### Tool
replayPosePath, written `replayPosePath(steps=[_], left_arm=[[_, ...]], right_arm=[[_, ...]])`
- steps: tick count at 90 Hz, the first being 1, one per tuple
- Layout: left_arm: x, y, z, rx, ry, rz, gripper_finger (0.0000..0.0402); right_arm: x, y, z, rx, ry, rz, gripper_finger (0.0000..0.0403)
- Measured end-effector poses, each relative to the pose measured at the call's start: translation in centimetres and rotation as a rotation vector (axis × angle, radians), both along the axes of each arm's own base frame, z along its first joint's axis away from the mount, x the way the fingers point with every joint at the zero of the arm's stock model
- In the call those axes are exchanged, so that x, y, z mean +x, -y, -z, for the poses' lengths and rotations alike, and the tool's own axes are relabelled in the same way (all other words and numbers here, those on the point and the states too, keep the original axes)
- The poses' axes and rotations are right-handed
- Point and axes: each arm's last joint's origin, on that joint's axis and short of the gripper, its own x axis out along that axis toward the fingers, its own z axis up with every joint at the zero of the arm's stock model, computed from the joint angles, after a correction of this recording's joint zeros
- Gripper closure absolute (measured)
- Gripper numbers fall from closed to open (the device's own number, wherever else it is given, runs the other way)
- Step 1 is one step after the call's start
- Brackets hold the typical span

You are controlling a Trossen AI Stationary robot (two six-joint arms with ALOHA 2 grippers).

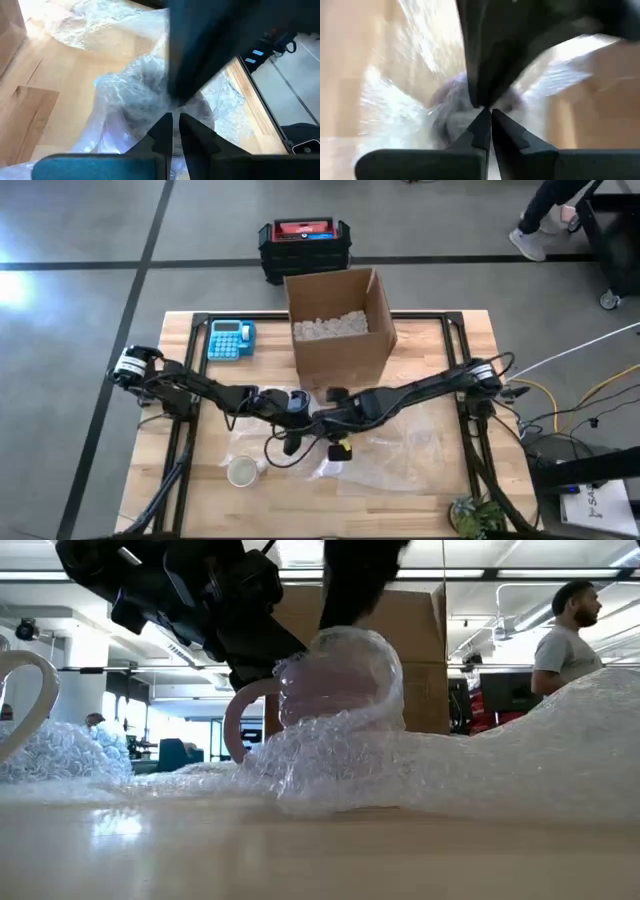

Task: Wrap mug
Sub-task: Wrap the purple mug with bubble wrap

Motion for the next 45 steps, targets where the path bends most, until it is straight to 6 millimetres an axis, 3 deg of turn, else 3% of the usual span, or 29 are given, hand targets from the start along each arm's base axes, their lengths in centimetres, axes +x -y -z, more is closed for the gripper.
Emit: replayPosePath(steps=[9, 24, 45], left_arm=[[0.0, 0.0, 0.0, 0.000, 0.000, 0.000, 0.0380], [0.0, 0.0, 0.0, 0.000, -0.001, 0.000, 0.0379], [0.0, 0.0, 0.0, 0.002, -0.004, 0.006, 0.0380]], right_arm=[[0.0, 0.3, 0.4, -0.044, -0.004, 0.022, 0.0403], [0.5, 1.2, 3.3, -0.109, -0.043, 0.071, 0.0403], [0.8, -0.2, 4.9, -0.020, -0.063, 0.002, 0.0403]])
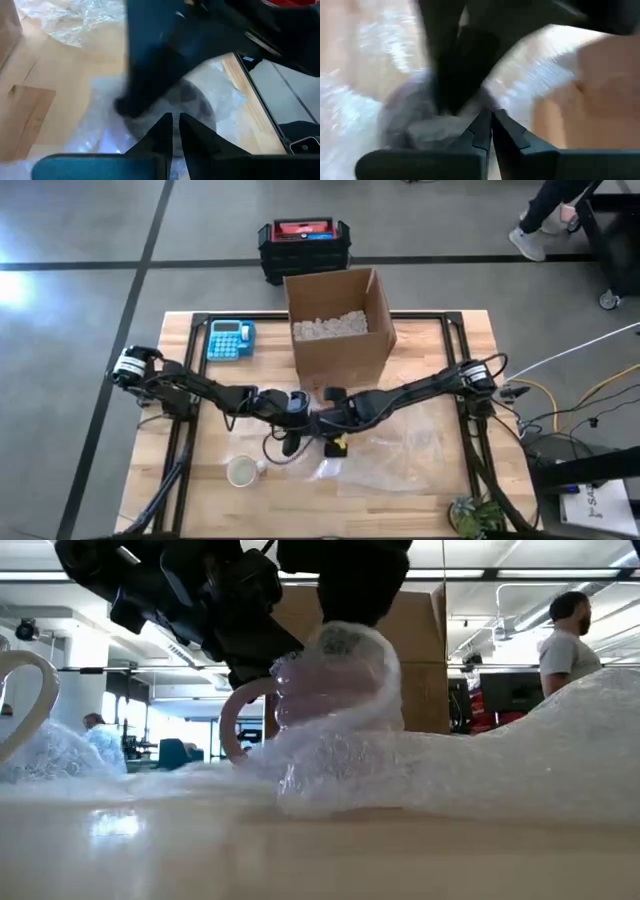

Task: Wrap mug
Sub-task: Wrap the purple mug with bubble wrap

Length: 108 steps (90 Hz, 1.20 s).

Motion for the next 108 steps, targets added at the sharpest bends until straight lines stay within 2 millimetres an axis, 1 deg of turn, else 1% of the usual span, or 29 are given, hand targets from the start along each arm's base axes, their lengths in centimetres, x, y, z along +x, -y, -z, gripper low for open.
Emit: replayPosePath(steps=[6, 20, 31, 38, 47, 58, 65, 71, 77, 85, 90, 96, 100, 108], left_arm=[[0.0, 0.0, 0.0, 0.003, 0.003, -0.003, 0.0379], [0.1, 0.0, -0.1, 0.002, 0.010, -0.006, 0.0379], [-0.4, -0.1, -0.9, -0.006, 0.014, -0.007, 0.0380], [-1.0, -0.2, -2.2, -0.008, 0.043, -0.006, 0.0380], [-2.7, -0.4, -4.2, 0.002, 0.036, -0.005, 0.0380], [-5.8, -1.1, -6.2, 0.050, -0.031, -0.043, 0.0381], [-8.0, -1.5, -6.8, 0.060, -0.124, -0.095, 0.0381], [-9.8, -1.9, -6.6, 0.053, -0.243, -0.143, 0.0381], [-11.4, -2.1, -6.3, 0.053, -0.356, -0.171, 0.0381], [-12.7, -2.4, -5.6, 0.059, -0.489, -0.205, 0.0381], [-13.1, -2.4, -5.1, 0.078, -0.552, -0.209, 0.0378], [-13.2, -2.4, -4.5, 0.101, -0.621, -0.204, 0.0365], [-13.1, -2.4, -4.0, 0.126, -0.672, -0.193, 0.0351], [-13.0, -2.4, -2.9, 0.185, -0.761, -0.153, 0.0311]], right_arm=[[0.0, -0.1, 1.1, 0.003, -0.023, 0.013, 0.0403], [0.2, 0.2, 2.7, -0.006, -0.058, 0.027, 0.0403], [0.3, 0.1, 2.6, -0.011, -0.061, 0.021, 0.0403], [0.2, 0.1, 1.9, -0.006, -0.055, 0.021, 0.0403], [0.2, 0.1, 0.4, 0.007, -0.018, 0.020, 0.0403], [-0.1, 0.2, -2.1, 0.017, 0.043, 0.020, 0.0403], [-0.8, 0.4, -3.5, 0.017, 0.045, 0.021, 0.0403], [-1.7, 0.5, -5.2, 0.020, 0.051, 0.028, 0.0403], [-3.0, 0.7, -6.9, 0.029, 0.045, 0.049, 0.0403], [-4.9, 0.8, -8.4, 0.040, 0.027, 0.077, 0.0403], [-5.9, 0.9, -8.5, 0.047, 0.011, 0.102, 0.0403], [-7.0, 1.2, -8.3, 0.054, 0.004, 0.137, 0.0403], [-7.8, 1.3, -8.2, 0.057, -0.004, 0.163, 0.0403], [-9.2, 1.5, -7.1, 0.058, -0.027, 0.194, 0.0403]])
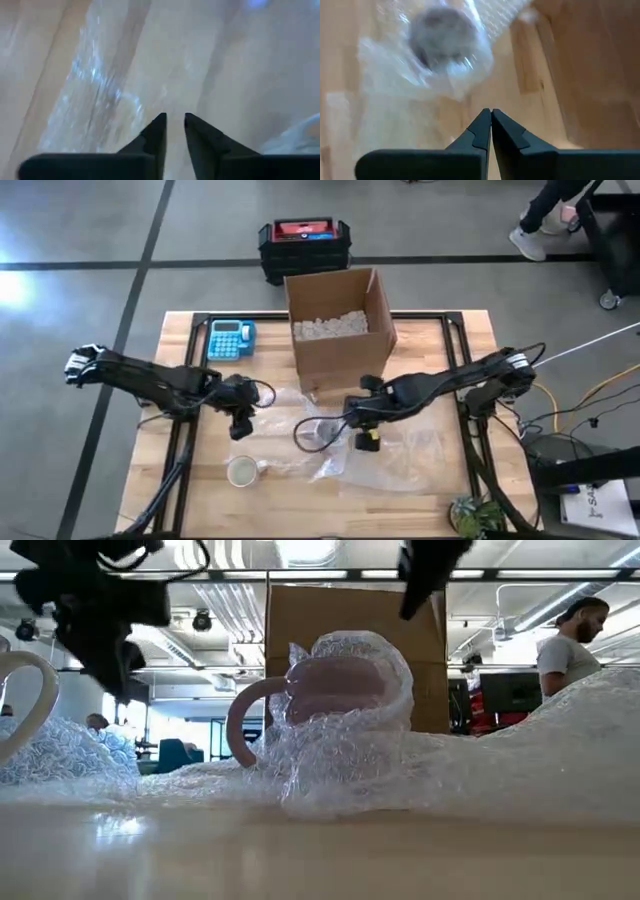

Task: Wrap mug
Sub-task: Wrap the purple mug with bubble wrap

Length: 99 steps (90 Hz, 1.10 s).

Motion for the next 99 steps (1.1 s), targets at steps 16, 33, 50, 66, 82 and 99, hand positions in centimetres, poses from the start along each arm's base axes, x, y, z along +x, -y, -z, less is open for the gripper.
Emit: replayPosePath(steps=[16, 33, 50, 66, 82, 99], left_arm=[[0.2, 0.2, 3.2, -0.015, -0.191, 0.052, 0.0223], [0.9, 0.4, 6.5, -0.026, -0.338, 0.012, 0.0197], [2.6, 0.8, 8.1, -0.055, -0.326, 0.054, 0.0297], [3.8, 0.9, 6.5, -0.037, -0.267, 0.066, 0.0389], [4.6, 0.7, 1.1, 0.036, -0.018, 0.064, 0.0399], [5.2, 0.7, -3.2, 0.046, 0.278, 0.084, 0.0400]], right_arm=[[-2.2, 0.3, 3.6, 0.018, -0.021, 0.069, 0.0403], [-2.7, 0.3, 6.3, 0.048, 0.044, 0.085, 0.0403], [-2.1, 0.2, 7.9, 0.067, 0.133, 0.060, 0.0403], [-2.3, 0.2, 8.8, 0.075, 0.141, 0.071, 0.0403], [-2.0, 0.1, 9.3, 0.100, 0.206, 0.081, 0.0403], [-1.1, -0.2, 8.8, 0.118, 0.303, 0.056, 0.0403]])
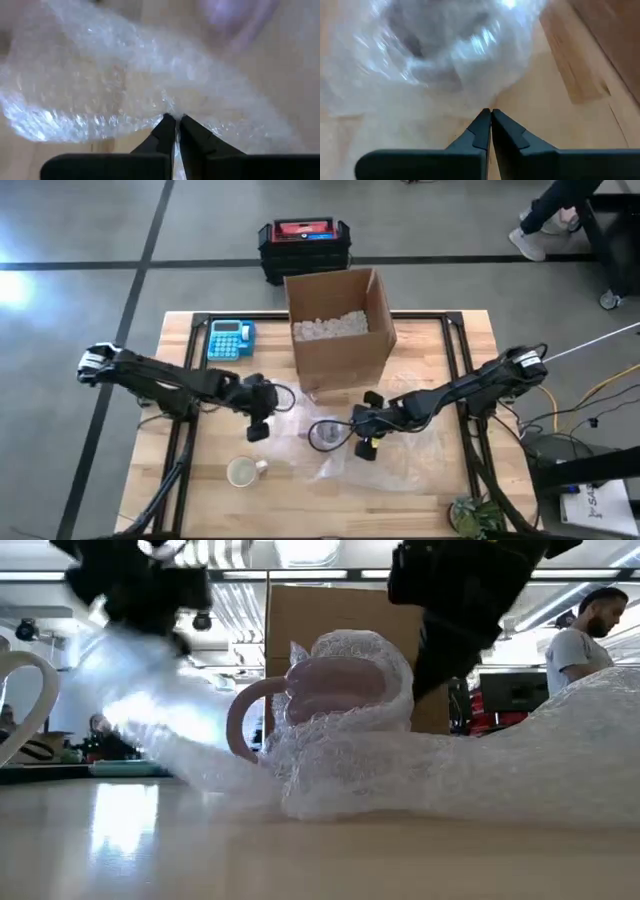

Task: Wrap mug
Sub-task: Wrap the purple mug with bubble wrap

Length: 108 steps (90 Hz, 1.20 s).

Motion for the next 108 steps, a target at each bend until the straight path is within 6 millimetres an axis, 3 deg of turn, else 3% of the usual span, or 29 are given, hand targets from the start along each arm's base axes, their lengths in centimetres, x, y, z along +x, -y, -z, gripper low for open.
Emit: replayPosePath(steps=[20, 39, 54, 62, 73, 91, 108], left_arm=[[2.5, 0.7, -1.9, -0.068, 0.296, 0.115, 0.0401], [6.2, 1.4, -0.4, -0.092, 0.381, 0.192, 0.0401], [9.1, 1.8, 1.6, -0.082, 0.343, 0.199, 0.0401], [10.5, 2.0, 2.2, -0.078, 0.331, 0.202, 0.0401], [11.6, 2.3, 3.0, -0.089, 0.300, 0.228, 0.0402], [11.7, 2.4, 2.8, -0.081, 0.310, 0.238, 0.0402], [11.7, 2.4, 2.5, -0.072, 0.324, 0.249, 0.0402]], right_arm=[[0.9, -0.2, -0.2, 0.012, 0.086, -0.013, 0.0403], [1.4, -0.3, 1.2, 0.003, 0.063, -0.012, 0.0403], [1.3, -0.3, 1.3, -0.012, 0.047, -0.028, 0.0403], [0.8, -0.1, 0.4, -0.023, 0.027, -0.037, 0.0403], [0.5, 0.0, -2.5, -0.034, 0.012, -0.045, 0.0403], [1.3, -0.3, -6.0, -0.061, 0.101, -0.105, 0.0403], [3.1, -0.6, -5.4, -0.093, 0.219, -0.160, 0.0403]])
